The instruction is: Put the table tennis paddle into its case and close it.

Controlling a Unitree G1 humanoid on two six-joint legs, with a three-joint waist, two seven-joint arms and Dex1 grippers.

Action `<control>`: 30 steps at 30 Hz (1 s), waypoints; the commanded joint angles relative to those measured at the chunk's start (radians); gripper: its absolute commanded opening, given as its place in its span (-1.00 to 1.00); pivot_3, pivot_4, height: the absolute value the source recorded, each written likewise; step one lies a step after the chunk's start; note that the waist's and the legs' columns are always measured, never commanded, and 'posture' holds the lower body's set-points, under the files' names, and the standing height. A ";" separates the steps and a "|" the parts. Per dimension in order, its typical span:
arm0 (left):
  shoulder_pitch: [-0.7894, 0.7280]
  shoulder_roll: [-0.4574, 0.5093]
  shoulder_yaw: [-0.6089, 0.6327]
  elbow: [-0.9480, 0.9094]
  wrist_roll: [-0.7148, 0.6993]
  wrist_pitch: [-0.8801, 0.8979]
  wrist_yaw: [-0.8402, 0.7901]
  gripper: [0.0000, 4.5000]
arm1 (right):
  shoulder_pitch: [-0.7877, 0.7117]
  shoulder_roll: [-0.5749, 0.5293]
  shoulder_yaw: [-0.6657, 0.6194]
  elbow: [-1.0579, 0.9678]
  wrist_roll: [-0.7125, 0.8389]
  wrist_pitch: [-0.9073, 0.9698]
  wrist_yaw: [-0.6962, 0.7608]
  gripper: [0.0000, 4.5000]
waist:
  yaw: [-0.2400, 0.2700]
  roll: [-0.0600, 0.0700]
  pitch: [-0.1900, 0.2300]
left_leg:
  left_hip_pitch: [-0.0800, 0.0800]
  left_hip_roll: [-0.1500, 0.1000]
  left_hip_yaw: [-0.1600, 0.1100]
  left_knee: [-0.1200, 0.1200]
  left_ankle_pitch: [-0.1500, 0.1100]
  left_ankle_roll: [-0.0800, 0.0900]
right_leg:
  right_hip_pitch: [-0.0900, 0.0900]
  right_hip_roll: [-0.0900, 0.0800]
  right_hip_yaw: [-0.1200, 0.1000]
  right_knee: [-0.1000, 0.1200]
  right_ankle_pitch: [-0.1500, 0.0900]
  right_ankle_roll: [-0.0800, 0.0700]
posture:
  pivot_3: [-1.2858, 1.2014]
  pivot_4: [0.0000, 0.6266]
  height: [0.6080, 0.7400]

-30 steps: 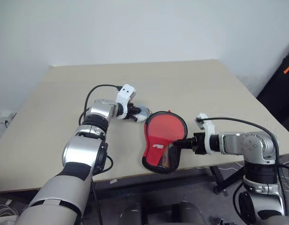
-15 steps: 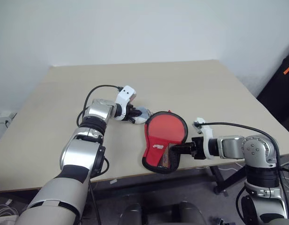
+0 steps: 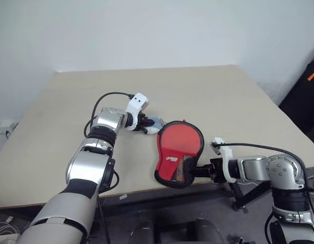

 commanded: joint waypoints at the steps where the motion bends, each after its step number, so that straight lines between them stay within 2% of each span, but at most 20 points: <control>1: -0.015 -0.003 0.005 -0.030 -0.008 -0.003 -0.004 -0.70 | 0.002 0.031 0.013 -0.030 0.046 0.008 -0.027 0.53 | 0.000 0.000 0.000 | 0.000 0.000 0.000 0.000 0.000 0.000 | 0.000 0.000 0.000 0.000 0.000 0.000 | 0.03 -1.00 0.75; 11: -0.018 0.005 0.011 -0.021 -0.008 -0.007 0.010 -0.70 | -0.022 0.099 0.047 -0.032 0.043 0.008 -0.058 0.53 | 0.000 0.000 0.000 | 0.000 0.000 0.000 0.001 0.000 0.000 | 0.001 0.000 0.000 0.000 0.000 0.000 | 0.03 -1.00 0.75; 14: -0.018 0.008 0.011 -0.022 -0.009 -0.006 0.010 -0.70 | -0.025 0.106 0.060 -0.044 0.027 0.008 -0.055 0.26 | -0.001 0.000 0.000 | 0.000 0.000 0.000 0.001 0.000 0.000 | 0.001 0.000 0.000 0.000 0.000 0.000 | 0.03 -1.00 0.75; 20: -0.016 0.014 0.012 -0.023 -0.009 -0.004 0.010 -0.70 | -0.026 0.096 0.078 -0.060 0.002 0.008 -0.036 -0.63 | -0.001 0.000 0.000 | 0.000 0.001 0.000 0.001 0.000 0.000 | 0.001 0.001 0.000 0.000 0.000 0.000 | 0.03 -1.00 0.75; 23: -0.016 0.015 0.013 -0.023 -0.010 -0.002 0.012 -0.70 | -0.024 0.075 0.090 -0.078 -0.005 -0.002 -0.001 -0.98 | -0.001 0.000 0.000 | 0.000 0.001 0.000 0.001 -0.001 -0.001 | 0.001 0.001 0.000 0.000 0.000 0.000 | 0.03 -1.00 0.75; 30: -0.018 0.017 0.014 -0.021 -0.010 -0.001 0.013 -0.70 | -0.031 0.018 0.118 -0.060 -0.034 -0.016 0.079 -0.98 | 0.000 0.000 0.000 | 0.000 0.001 0.001 0.002 -0.001 0.000 | 0.001 0.001 0.000 0.000 0.000 0.000 | 0.03 -1.00 0.75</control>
